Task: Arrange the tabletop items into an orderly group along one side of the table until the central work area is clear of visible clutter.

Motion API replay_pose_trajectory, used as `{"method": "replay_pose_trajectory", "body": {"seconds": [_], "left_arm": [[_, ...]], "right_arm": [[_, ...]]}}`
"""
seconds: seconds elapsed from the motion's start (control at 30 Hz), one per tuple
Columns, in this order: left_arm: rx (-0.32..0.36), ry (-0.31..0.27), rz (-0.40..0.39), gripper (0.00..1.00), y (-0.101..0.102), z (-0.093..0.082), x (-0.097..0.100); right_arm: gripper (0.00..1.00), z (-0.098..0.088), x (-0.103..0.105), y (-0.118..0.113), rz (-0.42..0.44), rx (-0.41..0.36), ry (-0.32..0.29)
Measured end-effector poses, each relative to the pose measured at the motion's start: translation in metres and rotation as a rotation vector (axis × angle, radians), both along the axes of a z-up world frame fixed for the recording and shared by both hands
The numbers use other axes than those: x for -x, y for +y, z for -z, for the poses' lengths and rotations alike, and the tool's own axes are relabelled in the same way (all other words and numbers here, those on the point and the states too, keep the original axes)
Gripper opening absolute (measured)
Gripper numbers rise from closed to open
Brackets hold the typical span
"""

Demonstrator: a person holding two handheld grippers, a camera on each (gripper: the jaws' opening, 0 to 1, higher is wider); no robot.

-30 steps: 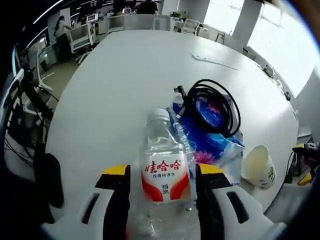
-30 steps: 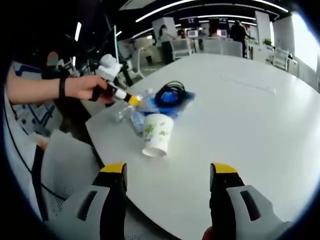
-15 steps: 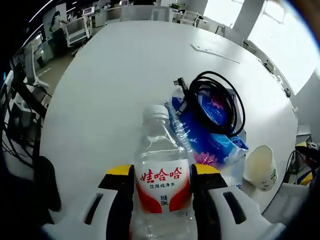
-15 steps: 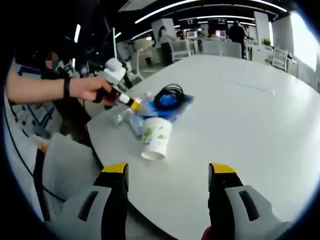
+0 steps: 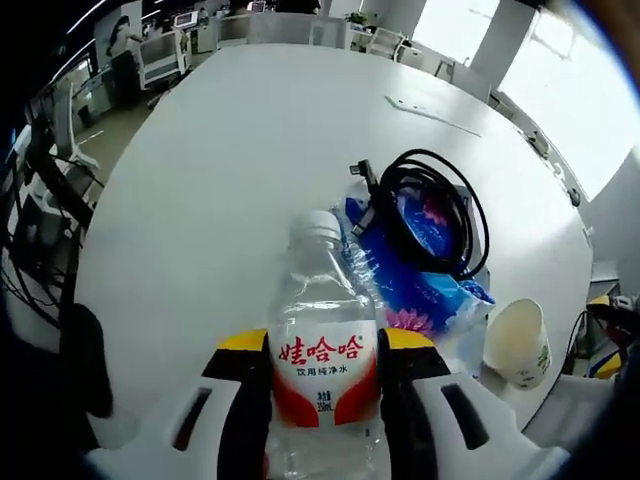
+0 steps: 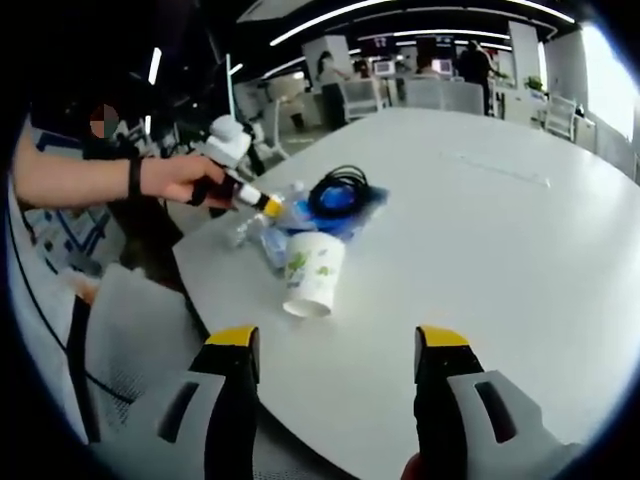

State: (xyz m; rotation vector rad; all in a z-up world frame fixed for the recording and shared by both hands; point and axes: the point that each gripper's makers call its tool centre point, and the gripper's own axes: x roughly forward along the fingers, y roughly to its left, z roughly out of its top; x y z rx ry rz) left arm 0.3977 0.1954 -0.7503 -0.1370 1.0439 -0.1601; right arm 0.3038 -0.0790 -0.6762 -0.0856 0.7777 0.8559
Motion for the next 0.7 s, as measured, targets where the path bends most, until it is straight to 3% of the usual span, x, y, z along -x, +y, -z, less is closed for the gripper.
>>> {"method": "replay_pose_trajectory", "body": {"seconds": [0.7], "left_arm": [[-0.013,-0.087,-0.034,0.4,0.013,-0.025,0.004]], "right_arm": [[0.6,-0.004,-0.005,0.007,-0.023,0.0,-0.014]]}}
